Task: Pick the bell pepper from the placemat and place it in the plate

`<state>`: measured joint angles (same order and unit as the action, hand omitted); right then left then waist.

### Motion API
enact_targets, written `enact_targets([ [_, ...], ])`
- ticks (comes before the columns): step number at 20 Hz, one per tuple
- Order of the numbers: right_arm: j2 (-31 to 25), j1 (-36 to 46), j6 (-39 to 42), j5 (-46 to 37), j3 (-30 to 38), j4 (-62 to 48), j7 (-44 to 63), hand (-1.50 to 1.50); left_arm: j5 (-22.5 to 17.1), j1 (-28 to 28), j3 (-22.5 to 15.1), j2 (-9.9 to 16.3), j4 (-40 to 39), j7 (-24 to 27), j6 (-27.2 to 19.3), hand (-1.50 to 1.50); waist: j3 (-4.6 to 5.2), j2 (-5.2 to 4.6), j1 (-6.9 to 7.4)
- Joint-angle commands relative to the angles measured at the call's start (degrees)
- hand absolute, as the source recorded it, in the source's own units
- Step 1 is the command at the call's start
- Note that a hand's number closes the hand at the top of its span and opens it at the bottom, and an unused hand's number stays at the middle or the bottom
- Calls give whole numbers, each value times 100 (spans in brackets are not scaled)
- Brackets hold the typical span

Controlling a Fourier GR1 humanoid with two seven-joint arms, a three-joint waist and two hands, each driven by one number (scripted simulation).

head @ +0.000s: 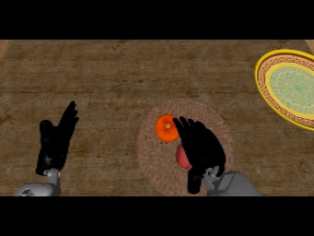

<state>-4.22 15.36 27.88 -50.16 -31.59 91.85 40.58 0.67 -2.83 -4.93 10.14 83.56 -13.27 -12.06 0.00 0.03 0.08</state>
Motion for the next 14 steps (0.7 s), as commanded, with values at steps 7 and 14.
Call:
enact_targets([
  [7, -385, -134, -242, -619, 113, -90, -1163, 150, 139, 264, 98, -117, 331, -81, 168, 0, -1, 1, 6],
  [14, -552, -31, -983, -1325, 308, 44, -1257, 150, 296, 333, 61, -340, 195, 45, 46, 0, -1, 3, -2],
])
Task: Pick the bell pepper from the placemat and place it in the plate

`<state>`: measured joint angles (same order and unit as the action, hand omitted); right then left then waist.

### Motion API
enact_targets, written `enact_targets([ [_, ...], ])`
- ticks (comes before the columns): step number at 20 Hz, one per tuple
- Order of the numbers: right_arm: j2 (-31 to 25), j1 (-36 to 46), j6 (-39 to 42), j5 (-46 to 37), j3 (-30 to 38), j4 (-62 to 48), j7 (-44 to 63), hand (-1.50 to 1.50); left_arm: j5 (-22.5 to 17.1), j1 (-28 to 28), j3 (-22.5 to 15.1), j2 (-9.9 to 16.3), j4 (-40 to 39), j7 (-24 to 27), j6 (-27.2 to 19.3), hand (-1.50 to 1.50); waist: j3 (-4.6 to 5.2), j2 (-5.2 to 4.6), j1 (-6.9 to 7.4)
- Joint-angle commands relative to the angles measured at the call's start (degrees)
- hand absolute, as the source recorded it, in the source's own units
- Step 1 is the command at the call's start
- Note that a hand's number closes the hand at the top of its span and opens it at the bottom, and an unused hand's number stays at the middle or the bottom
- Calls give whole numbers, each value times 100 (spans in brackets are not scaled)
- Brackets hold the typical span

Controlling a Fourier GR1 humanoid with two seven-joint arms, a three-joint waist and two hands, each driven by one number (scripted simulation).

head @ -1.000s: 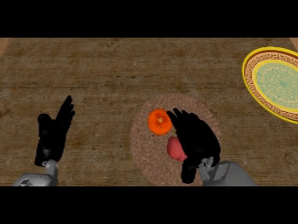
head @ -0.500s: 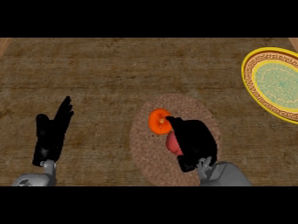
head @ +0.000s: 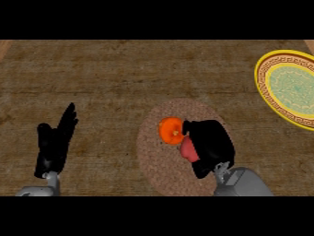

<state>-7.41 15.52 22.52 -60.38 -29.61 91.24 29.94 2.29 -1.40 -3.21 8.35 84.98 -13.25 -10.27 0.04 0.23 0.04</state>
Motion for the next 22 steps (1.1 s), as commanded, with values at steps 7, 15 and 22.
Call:
enact_targets([
  [7, -625, 1038, -1318, 483, 2181, -1033, -955, 150, 48, -120, 13, -41, -202, 71, 50, 0, -14, -75, 89],
  [15, -952, 1388, -2407, 802, 3135, -1186, -1620, 150, 138, 169, -11, -45, 101, 117, -1, 0, -8, -18, 24],
  [22, -1098, 2149, -2791, 459, 3698, -1517, -826, 150, 244, -44, -67, -213, -134, 67, -68, 0, -3, -29, 34],
])
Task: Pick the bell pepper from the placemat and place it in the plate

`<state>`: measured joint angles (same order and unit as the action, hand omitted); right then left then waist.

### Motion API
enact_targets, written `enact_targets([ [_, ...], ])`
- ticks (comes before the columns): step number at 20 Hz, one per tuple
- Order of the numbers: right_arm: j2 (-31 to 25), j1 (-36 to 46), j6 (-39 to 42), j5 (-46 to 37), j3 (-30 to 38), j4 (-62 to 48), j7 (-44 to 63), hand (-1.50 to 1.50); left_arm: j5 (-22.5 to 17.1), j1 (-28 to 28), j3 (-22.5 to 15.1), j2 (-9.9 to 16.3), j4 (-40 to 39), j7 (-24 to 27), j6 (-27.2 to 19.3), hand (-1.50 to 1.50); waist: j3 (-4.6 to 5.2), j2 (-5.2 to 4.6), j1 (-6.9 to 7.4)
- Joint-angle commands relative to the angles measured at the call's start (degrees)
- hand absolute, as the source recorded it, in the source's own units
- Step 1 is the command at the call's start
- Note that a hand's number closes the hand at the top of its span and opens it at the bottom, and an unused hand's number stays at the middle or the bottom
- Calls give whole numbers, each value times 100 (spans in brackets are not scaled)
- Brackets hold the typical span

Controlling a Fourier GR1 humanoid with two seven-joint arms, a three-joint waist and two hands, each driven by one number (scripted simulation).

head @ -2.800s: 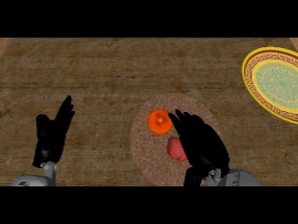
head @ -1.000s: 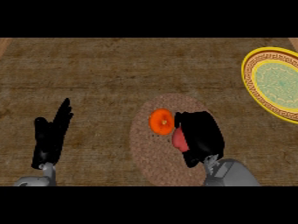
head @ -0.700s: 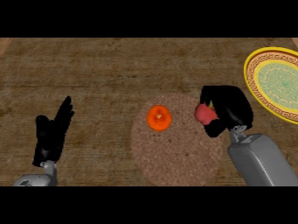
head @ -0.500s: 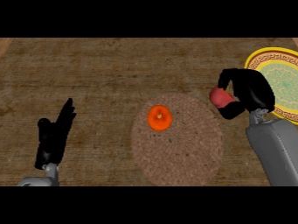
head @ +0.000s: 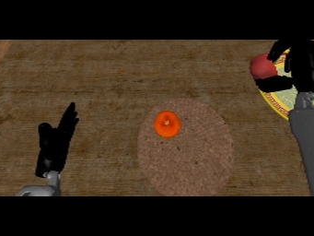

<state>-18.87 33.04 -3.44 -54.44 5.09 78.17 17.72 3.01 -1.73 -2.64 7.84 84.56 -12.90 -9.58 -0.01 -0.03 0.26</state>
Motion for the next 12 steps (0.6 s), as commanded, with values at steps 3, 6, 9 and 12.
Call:
enact_targets([
  [3, -612, 441, 106, 330, 835, -580, -24, 150, 115, 38, -36, -134, -262, 219, -42, 0, 1, -4, 3],
  [6, -644, 531, -385, 432, 1101, -1388, -396, 150, 59, -99, 133, -82, -471, 356, 10, 0, 0, -18, 24],
  [9, -818, 509, -597, 330, 1174, -1938, -599, 150, -30, -69, 84, 6, -109, 20, 234, 0, -1, -13, 29],
  [12, -1260, 972, -607, 449, 1427, -3006, -1090, 150, 60, -57, 78, -75, -100, 100, 99, 0, -3, -27, 74],
])
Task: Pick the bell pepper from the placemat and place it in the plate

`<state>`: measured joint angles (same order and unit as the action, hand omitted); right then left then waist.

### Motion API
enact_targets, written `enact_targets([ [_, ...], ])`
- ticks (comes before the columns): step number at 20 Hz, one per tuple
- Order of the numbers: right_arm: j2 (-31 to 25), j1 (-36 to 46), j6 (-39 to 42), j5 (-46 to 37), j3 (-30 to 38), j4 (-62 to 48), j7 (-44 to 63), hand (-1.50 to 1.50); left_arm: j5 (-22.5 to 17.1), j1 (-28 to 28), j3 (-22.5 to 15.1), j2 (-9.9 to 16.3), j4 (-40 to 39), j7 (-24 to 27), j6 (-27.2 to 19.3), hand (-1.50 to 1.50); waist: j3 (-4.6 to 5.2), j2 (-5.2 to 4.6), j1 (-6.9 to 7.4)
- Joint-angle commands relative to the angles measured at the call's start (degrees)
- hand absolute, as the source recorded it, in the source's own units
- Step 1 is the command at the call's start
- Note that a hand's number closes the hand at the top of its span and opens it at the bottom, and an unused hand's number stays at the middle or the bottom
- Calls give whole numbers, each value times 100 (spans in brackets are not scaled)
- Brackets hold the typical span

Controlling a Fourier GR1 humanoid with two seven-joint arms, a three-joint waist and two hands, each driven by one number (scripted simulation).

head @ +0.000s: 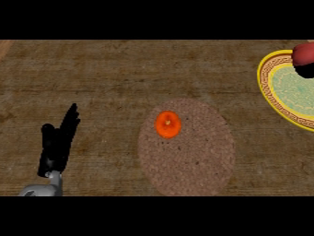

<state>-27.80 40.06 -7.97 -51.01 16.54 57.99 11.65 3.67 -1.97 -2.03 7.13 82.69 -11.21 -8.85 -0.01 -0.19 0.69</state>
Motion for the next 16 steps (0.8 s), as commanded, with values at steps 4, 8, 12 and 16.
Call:
enact_targets([
  [4, -505, 579, -421, -5, 290, -1969, -799, 150, -87, -248, 227, 180, 36, -150, 166, 0, -3, -19, 44],
  [8, -685, 774, -272, -90, 298, -2957, -1036, 150, -112, -128, 121, 192, 241, -295, 287, 0, -10, -54, 149],
  [12, -749, 794, 14, 90, 429, -3634, -1509, 150, 21, -148, 25, 45, 317, -306, 114, 0, -14, -59, 169],
  [16, -991, 789, 823, -31, 302, -4165, -1412, 150, 149, -195, -135, -185, 87, -175, -10, 0, -15, -83, 182],
])
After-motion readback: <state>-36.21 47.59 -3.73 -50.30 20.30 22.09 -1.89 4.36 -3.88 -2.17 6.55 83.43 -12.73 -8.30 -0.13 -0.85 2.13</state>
